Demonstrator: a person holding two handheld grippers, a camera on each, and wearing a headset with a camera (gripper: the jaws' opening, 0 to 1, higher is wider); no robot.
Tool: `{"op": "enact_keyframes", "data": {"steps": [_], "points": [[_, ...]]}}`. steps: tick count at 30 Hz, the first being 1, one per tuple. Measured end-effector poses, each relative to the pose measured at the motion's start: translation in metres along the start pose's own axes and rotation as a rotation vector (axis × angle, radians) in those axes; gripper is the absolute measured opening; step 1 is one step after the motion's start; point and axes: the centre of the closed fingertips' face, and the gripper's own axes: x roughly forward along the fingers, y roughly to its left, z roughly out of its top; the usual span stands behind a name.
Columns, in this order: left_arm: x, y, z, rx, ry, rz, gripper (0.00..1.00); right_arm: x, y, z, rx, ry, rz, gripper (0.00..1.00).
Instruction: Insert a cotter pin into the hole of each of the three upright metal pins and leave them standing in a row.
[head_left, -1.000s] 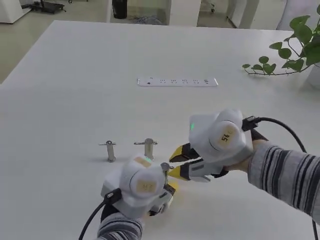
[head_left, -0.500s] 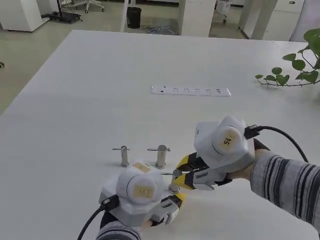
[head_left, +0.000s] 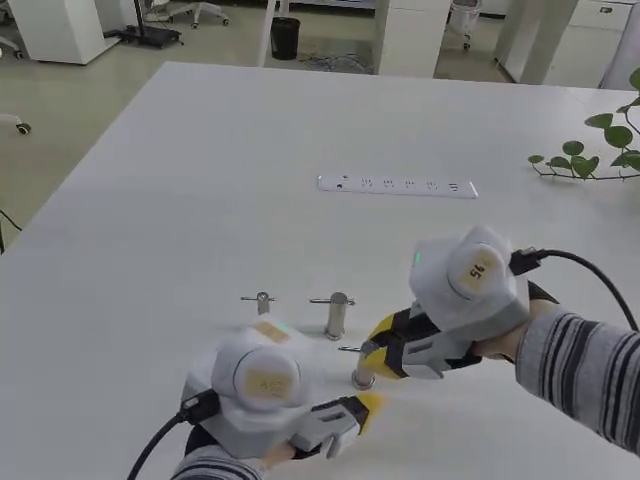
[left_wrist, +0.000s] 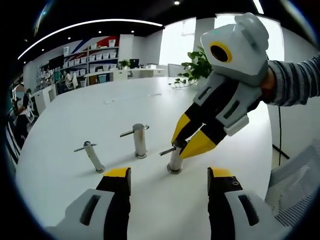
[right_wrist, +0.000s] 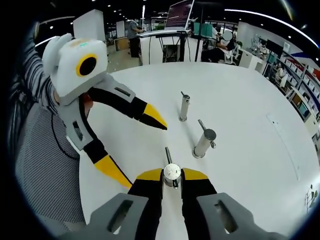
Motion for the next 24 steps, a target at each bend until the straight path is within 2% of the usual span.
{"op": "enact_keyframes", "data": {"steps": [3, 5, 9, 11, 17, 24], "points": [[-0.005, 0.005, 0.002, -0.013, -0.009, 0.003, 0.65, -0.002, -0.003, -0.002, -0.009, 0.014, 0.000, 0.08], [-0.010, 0.011, 0.004, -0.005, -0.017, 0.015, 0.67, -0.003, -0.006, -0.003, -0.008, 0.017, 0.001, 0.08], [-0.020, 0.022, 0.003, 0.012, -0.003, 0.036, 0.70, -0.006, -0.014, -0.005, 0.004, 0.021, -0.008, 0.08], [-0.026, 0.028, 0.005, 0.017, -0.016, 0.049, 0.71, -0.007, -0.018, -0.006, 0.009, 0.030, -0.011, 0.08], [-0.041, 0.038, 0.005, 0.010, -0.032, 0.061, 0.73, -0.011, -0.031, -0.009, 0.012, 0.048, -0.022, 0.08], [-0.046, 0.044, 0.004, 0.022, -0.027, 0.069, 0.73, -0.015, -0.041, -0.011, 0.008, 0.067, -0.024, 0.08]]}}
